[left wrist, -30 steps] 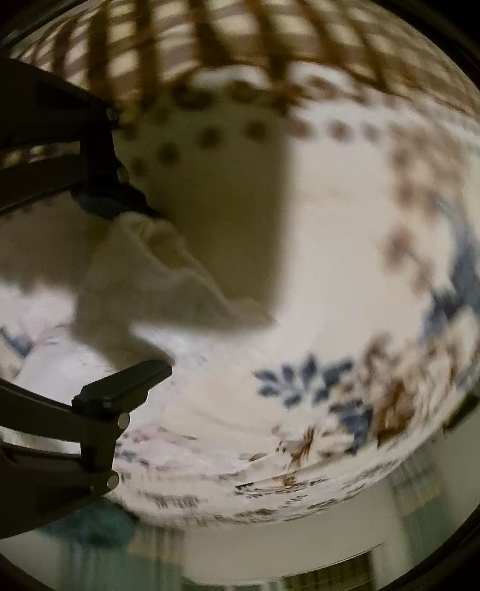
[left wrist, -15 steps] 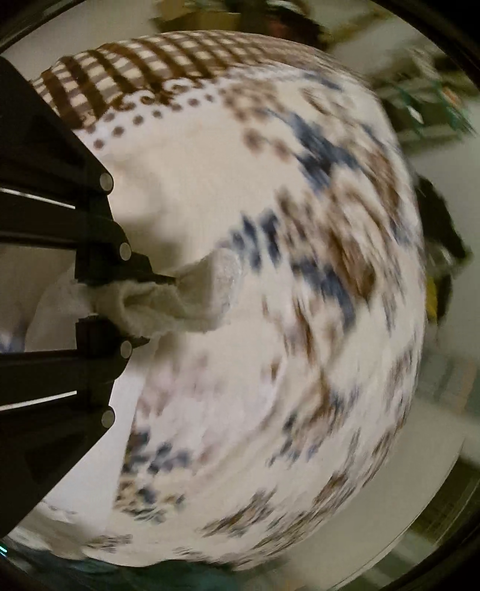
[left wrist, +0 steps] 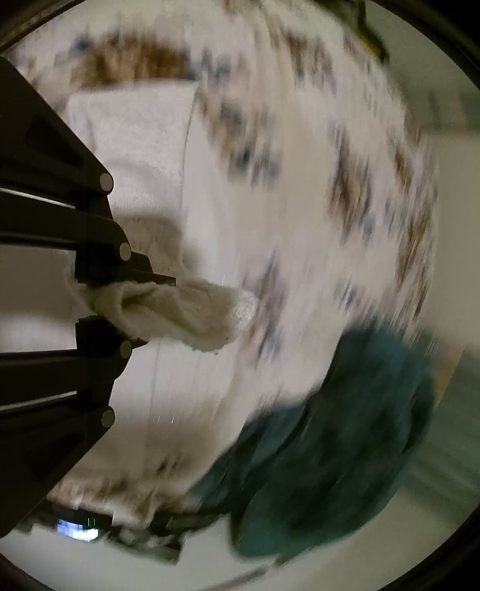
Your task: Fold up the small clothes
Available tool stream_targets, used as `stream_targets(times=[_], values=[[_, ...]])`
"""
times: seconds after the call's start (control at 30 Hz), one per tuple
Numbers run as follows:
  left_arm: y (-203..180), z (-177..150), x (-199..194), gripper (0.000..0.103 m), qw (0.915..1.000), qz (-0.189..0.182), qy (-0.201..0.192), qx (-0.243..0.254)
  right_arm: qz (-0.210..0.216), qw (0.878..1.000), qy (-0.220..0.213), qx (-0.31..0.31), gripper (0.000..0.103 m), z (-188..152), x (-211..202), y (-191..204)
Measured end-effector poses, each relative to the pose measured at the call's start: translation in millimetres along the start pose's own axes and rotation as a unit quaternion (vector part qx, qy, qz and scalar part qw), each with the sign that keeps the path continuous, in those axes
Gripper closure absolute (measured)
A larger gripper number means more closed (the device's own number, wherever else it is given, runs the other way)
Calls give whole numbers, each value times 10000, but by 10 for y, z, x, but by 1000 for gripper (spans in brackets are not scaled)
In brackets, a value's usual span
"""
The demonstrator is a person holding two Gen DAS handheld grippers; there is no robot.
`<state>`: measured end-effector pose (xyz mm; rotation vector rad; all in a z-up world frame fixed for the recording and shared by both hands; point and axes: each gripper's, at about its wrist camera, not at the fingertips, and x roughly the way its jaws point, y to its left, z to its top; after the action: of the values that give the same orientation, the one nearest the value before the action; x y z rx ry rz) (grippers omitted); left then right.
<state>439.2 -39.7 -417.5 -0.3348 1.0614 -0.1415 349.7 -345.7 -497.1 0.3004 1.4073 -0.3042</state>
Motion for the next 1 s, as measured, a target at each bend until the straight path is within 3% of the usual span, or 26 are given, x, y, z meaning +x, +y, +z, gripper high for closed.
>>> stream_targets(times=[0.1, 0.17, 0.23, 0.27, 0.33, 0.4, 0.5, 0.57, 0.7, 0.73, 0.77, 0.83, 1.0], values=[[-441, -21, 259, 90, 9984, -357, 431, 82, 101, 9998, -23, 187, 16, 94, -69, -337], [-516, -13, 361, 84, 9964, -510, 682, 17, 258, 9992, -56, 287, 16, 233, -72, -580], [-432, -14, 329, 59, 9969, -314, 713, -53, 501, 9981, -80, 353, 16, 287, -117, -697], [-340, -9, 292, 32, 9974, -221, 673, -106, 729, 9965, -78, 393, 16, 312, -137, -729], [-137, -54, 214, 15, 9982, 276, 507, -148, 1110, 9928, -13, 445, 16, 322, -149, -681], [124, -99, 124, 15, 9950, 935, 355, -66, 1613, 9857, 182, 449, 16, 311, -87, -498], [518, -181, 86, 15, 9865, 1572, 439, -110, 2214, 9739, 380, 320, 16, 372, 55, -131], [735, -265, 51, 15, 9819, 1821, 463, -244, 2167, 9753, 415, 116, 16, 387, 166, 176], [1031, -371, -1, 15, 9735, 2202, 474, -398, 1528, 9856, 716, -111, 18, 471, 531, 626], [1068, -400, -6, 15, 9726, 2235, 475, -429, 1416, 9872, 730, -119, 30, 481, 564, 680], [1108, -417, -2, 15, 9716, 2272, 480, -460, 1346, 9887, 640, -177, 57, 470, 555, 728], [1137, -456, 2, 15, 9701, 2324, 489, -495, 1008, 9930, 385, -487, 95, 439, 480, 834], [1080, -464, 55, 15, 9716, 2279, 500, -385, 739, 9934, -254, -838, 96, 371, 134, 855]])
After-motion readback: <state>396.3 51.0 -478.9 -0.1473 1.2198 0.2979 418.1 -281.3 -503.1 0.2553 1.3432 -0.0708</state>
